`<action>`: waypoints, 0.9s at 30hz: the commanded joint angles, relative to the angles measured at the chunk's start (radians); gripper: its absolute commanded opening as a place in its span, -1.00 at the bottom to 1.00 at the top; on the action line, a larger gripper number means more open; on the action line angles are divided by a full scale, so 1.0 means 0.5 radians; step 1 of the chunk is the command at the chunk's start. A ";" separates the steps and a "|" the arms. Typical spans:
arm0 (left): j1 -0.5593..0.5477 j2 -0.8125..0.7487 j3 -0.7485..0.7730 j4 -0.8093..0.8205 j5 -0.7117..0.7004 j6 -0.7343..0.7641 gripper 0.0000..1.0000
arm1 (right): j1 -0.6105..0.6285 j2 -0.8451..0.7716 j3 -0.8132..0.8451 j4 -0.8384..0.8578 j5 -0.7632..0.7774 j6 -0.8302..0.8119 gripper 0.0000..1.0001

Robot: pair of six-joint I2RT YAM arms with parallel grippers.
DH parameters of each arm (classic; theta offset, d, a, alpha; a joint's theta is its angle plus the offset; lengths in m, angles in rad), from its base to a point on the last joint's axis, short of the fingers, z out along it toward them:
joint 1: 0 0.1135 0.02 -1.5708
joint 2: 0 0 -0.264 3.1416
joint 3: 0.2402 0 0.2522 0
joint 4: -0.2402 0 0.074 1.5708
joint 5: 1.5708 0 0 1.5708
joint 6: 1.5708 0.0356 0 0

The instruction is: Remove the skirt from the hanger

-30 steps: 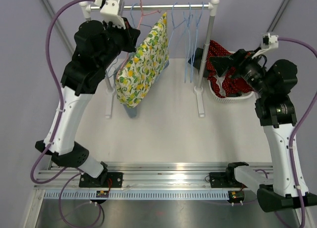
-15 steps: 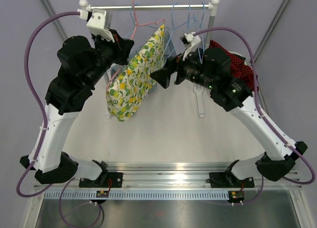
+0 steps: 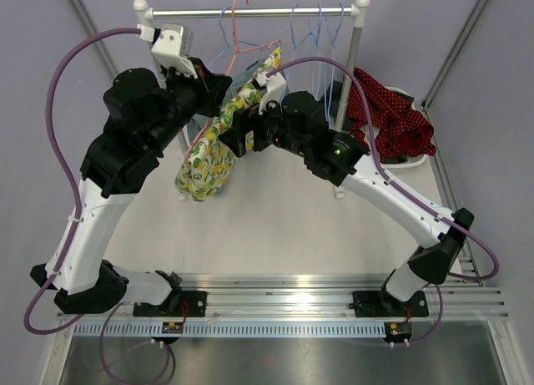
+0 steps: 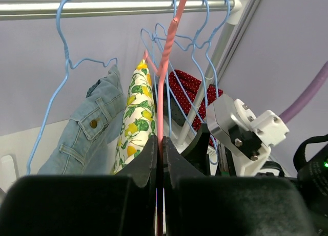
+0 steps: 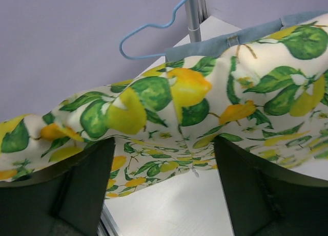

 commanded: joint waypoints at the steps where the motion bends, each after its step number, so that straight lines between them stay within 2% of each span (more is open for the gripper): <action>1: -0.010 -0.137 0.010 0.244 0.006 -0.030 -1.00 | 0.016 -0.018 0.041 0.201 0.139 -0.010 0.62; 6: -0.013 -0.189 -0.063 0.277 0.018 -0.048 -1.00 | 0.019 -0.125 -0.125 0.376 0.166 -0.016 -0.36; 7: -0.013 -0.207 -0.073 0.289 0.024 -0.060 -1.00 | 0.022 -0.140 -0.161 0.434 0.160 -0.019 -0.72; 10: -0.013 -0.219 -0.088 0.296 0.033 -0.075 -1.00 | 0.022 -0.153 -0.156 0.481 0.154 -0.007 -1.00; 16: -0.013 -0.241 -0.125 0.305 0.021 -0.066 -1.00 | 0.077 -0.275 -0.333 0.741 0.197 -0.037 -1.00; 19: -0.013 -0.232 -0.094 0.253 -0.095 0.016 -1.00 | 0.117 -0.377 -0.370 0.666 0.270 -0.074 -1.00; 22: -0.013 -0.226 -0.073 0.185 -0.242 0.099 -1.00 | 0.154 -0.628 -0.553 0.561 0.475 -0.105 -1.00; 25: -0.013 -0.262 -0.115 0.176 -0.316 0.154 -1.00 | 0.154 -1.029 -0.808 0.564 0.739 -0.129 -1.00; 27: -0.013 -0.287 -0.168 0.176 -0.347 0.173 -1.00 | 0.154 -1.293 -0.861 0.518 0.856 -0.178 -1.00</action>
